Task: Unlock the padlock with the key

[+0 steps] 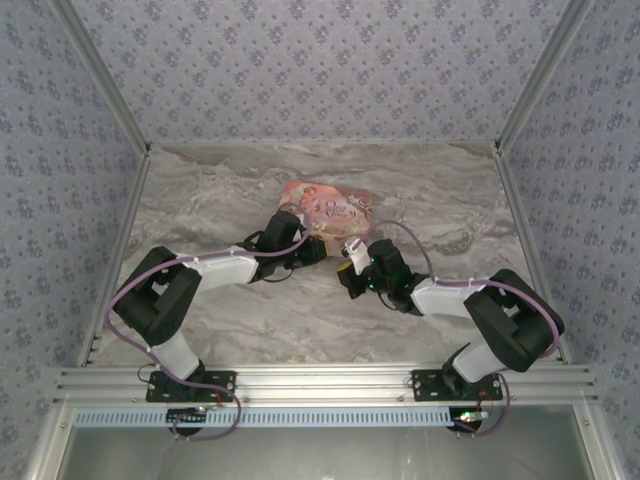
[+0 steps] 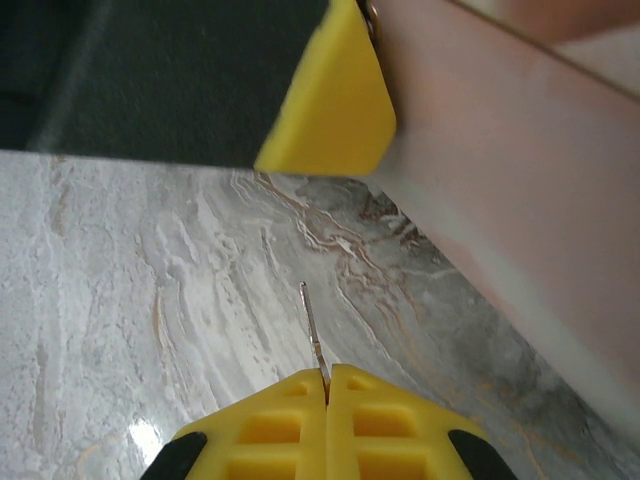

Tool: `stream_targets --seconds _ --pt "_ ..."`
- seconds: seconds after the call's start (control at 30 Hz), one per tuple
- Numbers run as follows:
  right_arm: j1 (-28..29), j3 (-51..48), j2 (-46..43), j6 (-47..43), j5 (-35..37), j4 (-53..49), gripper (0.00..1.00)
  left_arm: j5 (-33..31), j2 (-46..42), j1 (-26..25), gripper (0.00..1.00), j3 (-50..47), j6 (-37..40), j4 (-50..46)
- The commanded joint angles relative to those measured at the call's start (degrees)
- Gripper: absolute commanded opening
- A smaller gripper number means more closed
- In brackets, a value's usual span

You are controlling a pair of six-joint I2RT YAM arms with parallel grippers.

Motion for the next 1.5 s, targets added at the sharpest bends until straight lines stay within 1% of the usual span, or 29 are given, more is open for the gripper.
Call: stream_targets --seconds 0.0,0.2,0.37,0.6,1.17,1.47 --pt "-0.8 1.8 1.6 -1.8 -2.4 3.5 0.0 2.0 -2.5 -0.5 0.2 2.4 -1.6 1.0" --pt "-2.8 2.1 2.8 -2.9 -5.0 5.0 0.0 3.3 -3.5 -0.5 0.2 3.3 -3.1 -1.6" --pt "-3.1 2.5 4.3 -3.7 -6.3 5.4 0.0 5.0 -4.1 -0.6 0.2 4.0 -3.8 -3.0" --pt "-4.0 2.0 5.3 -3.0 -7.7 9.2 0.0 6.3 -4.5 -0.5 0.19 4.6 -4.1 -4.2" --pt "-4.6 0.8 5.4 -3.6 -8.8 12.6 0.0 6.8 -4.6 -0.6 0.19 4.6 -4.6 -4.2" --pt "-4.7 1.9 6.2 -3.7 -9.0 12.2 0.0 7.1 -4.9 -0.5 0.18 4.7 -4.8 -4.3"
